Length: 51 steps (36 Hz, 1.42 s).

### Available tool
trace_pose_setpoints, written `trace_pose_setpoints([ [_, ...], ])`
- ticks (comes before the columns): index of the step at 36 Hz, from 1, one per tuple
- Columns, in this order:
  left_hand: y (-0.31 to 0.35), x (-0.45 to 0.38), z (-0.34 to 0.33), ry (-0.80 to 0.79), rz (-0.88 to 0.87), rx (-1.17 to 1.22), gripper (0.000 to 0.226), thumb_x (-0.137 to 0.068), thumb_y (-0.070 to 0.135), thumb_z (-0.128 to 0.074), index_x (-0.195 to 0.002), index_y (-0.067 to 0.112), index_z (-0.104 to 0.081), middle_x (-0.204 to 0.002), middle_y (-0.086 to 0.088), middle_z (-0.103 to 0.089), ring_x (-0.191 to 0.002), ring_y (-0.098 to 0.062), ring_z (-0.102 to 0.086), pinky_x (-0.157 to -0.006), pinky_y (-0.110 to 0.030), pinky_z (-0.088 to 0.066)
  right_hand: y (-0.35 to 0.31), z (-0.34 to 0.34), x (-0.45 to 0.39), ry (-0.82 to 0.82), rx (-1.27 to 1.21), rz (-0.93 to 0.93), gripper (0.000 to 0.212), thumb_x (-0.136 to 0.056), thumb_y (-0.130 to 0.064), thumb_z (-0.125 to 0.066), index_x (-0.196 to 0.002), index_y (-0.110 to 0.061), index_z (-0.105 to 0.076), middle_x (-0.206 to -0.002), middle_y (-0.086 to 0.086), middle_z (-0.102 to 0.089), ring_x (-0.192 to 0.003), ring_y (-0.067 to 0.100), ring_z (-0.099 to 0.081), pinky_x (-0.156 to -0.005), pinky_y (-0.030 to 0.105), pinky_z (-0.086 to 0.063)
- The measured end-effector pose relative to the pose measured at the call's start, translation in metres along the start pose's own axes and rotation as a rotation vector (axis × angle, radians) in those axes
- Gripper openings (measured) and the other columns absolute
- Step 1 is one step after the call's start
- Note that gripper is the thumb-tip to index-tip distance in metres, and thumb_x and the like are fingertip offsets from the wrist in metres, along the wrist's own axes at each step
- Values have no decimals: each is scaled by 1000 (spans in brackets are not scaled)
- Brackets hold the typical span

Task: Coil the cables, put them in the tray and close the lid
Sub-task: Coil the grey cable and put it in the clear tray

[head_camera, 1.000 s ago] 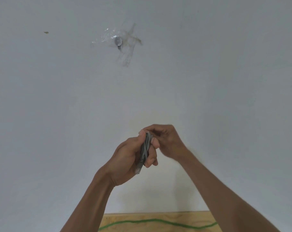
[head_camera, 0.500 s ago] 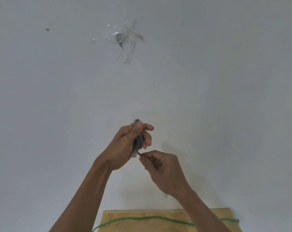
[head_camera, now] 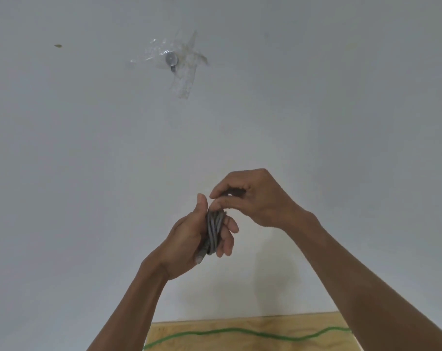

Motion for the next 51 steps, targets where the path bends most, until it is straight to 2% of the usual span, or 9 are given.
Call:
trace_pose_setpoints([
  [4, 1, 3, -11, -41, 7, 134, 85, -95, 71, -19, -90, 0, -65, -61, -15, -56, -58, -26, -48, -75, -41, -45, 24, -19, 7, -46, -380, -195, 5, -91, -15, -69, -90, -11, -72, -93, 9, -73, -83, 20, -68, -79, 38, -56],
  [8, 0, 4, -12, -62, 12, 181, 87, -88, 75, -20, -93, 0, -63, -63, -15, -55, -53, -24, -46, -73, -40, -48, 32, -41, 26, -50, -623, -297, 17, -101, -14, -51, -90, -5, -60, -74, -4, -73, -62, 8, -67, -61, 23, -53],
  [17, 5, 6, 4, 203, -47, -96, 84, -96, 70, -30, -66, -1, -63, -43, -14, -48, -44, -25, -51, -71, -48, -51, 33, -43, 30, 103, -654, -258, 20, -101, -19, -53, -92, -2, -59, -57, 10, -61, -50, 27, -61, -59, 38, -52],
  [20, 13, 5, 7, 321, -100, -125, 79, -95, 65, -33, -59, 0, -61, -42, -14, -48, -46, -30, -51, -59, -37, -52, 29, -44, 28, 111, -722, -245, 22, -102, -17, -50, -94, 2, -55, -51, 19, -53, -41, 34, -57, -46, 43, -51],
  [29, 27, 7, 12, 645, -280, -78, 63, -82, 57, -61, -47, 3, -58, -37, -16, -50, -34, -28, -48, -47, -37, -47, 21, -32, 19, 214, -693, -194, 23, -102, -17, -50, -91, 2, -53, -58, 23, -57, -31, 28, -50, -35, 39, -46],
  [34, 33, 13, 29, 781, -332, -69, 74, -77, 51, -71, -58, -19, -53, -47, -33, -46, -35, -25, -48, -40, -37, -52, 27, -22, 23, 310, -600, -205, 23, -95, -26, -60, -88, -5, -63, -75, 16, -68, -62, 20, -65, -58, 28, -52],
  [41, 26, 18, 29, 844, -343, -214, 75, -94, 58, -51, -58, -7, -58, -51, -27, -53, -41, -25, -49, -46, -39, -46, 39, -32, 29, 327, -609, -286, 17, -97, -24, -60, -86, -14, -68, -74, 1, -67, -69, 12, -63, -69, 24, -53],
  [46, 31, 26, 32, 914, -349, -291, 83, -88, 70, -49, -59, -7, -55, -56, -31, -50, -52, -42, -49, -52, -50, -46, 52, -49, 30, 125, -807, -420, 28, -99, -28, -54, -103, -4, -68, -92, 14, -67, -83, 26, -61, -78, 35, -52],
  [51, 33, 32, 37, 968, -365, -297, 72, -97, 53, -54, -57, -7, -56, -53, -27, -52, -51, -39, -51, -52, -44, -46, 58, -52, 35, -93, -947, -443, 28, -101, -12, -49, -122, -2, -64, -109, 15, -66, -96, 26, -61, -87, 39, -56],
])
Point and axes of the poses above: each hand's wrist, its own x-axis away from the middle knuckle, its own z-axis out of the back of the hand, y = z × x, the point moved 9 cm from there along -x, towards the middle knuckle
